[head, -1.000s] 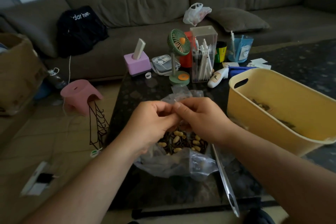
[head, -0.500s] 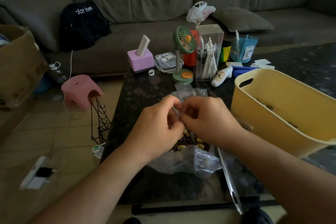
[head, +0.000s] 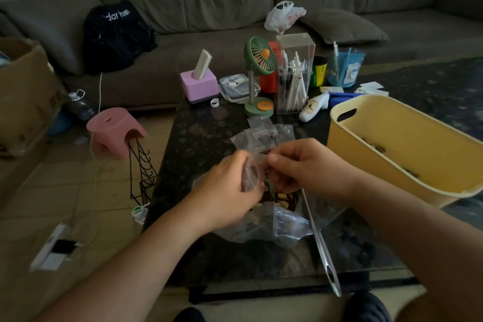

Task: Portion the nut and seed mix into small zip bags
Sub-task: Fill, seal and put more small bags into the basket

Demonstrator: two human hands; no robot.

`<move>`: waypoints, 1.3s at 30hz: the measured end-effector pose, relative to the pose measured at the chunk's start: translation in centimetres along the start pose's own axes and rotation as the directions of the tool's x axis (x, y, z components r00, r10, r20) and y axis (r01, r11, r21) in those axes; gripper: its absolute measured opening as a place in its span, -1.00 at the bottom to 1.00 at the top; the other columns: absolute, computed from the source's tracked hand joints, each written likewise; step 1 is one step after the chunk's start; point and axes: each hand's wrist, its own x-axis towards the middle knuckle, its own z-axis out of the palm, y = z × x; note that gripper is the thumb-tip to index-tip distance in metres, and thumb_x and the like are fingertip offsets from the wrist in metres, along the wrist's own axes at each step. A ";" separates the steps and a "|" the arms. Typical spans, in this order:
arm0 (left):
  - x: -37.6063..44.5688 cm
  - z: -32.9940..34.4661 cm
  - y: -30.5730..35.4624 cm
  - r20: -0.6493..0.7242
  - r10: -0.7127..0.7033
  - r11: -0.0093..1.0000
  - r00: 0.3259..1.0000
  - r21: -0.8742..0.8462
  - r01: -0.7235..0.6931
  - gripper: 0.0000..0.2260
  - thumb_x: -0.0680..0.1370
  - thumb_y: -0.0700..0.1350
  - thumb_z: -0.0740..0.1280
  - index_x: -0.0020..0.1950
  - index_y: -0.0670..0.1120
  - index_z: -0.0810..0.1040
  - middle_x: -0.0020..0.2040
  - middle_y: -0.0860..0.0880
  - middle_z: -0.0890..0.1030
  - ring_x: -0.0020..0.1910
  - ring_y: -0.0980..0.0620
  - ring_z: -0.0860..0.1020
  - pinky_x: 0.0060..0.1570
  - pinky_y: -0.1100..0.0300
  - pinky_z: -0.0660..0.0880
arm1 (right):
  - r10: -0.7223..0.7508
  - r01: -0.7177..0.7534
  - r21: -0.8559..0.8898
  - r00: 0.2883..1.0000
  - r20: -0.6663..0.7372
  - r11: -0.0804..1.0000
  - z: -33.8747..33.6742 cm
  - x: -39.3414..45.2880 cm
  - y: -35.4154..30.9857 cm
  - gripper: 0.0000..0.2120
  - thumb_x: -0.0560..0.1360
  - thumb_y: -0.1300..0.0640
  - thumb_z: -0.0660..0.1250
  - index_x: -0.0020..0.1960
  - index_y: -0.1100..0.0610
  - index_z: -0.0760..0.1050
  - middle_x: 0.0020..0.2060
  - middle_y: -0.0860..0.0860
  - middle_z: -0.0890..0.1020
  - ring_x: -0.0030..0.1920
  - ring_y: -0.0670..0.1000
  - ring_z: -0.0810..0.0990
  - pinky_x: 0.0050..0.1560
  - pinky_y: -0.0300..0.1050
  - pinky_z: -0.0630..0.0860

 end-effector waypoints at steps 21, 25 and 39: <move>-2.3 0.5 1.5 0.290 -0.283 0.784 0.914 0.619 0.046 -0.44 0.34 0.51 0.45 0.12 0.14 0.56 -0.02 0.14 0.57 -0.07 0.12 0.54 0.03 0.10 0.56 | -0.367 0.159 -0.839 0.929 -0.051 0.520 -2.4 -1.4 3.5 -0.72 0.65 0.05 0.27 0.33 -0.05 0.55 0.12 -0.07 0.56 -0.08 0.02 0.63 -0.20 -0.06 0.60; -1.5 -2.4 1.1 0.096 -0.223 0.761 0.970 0.639 0.112 -0.57 0.49 0.35 0.44 0.19 0.11 0.56 0.13 0.11 0.55 0.07 0.09 0.53 0.14 0.09 0.51 | -0.362 0.163 -0.841 0.931 -0.041 0.515 -2.0 -1.2 2.8 -0.72 0.63 0.04 0.35 0.33 -0.08 0.53 0.13 -0.10 0.53 -0.06 -0.01 0.61 -0.18 -0.04 0.62; 2.8 0.1 -3.1 -0.105 -0.364 0.706 0.926 0.617 0.347 -0.44 0.56 -0.17 0.46 0.53 -0.03 0.38 0.39 -0.13 0.52 0.33 -0.14 0.54 0.33 -0.11 0.54 | -0.300 0.305 -0.781 0.941 0.157 0.546 2.3 -1.1 1.5 -0.48 0.58 0.14 0.32 0.51 -0.13 0.38 0.48 -0.06 0.39 0.39 0.08 0.47 0.17 -0.09 0.51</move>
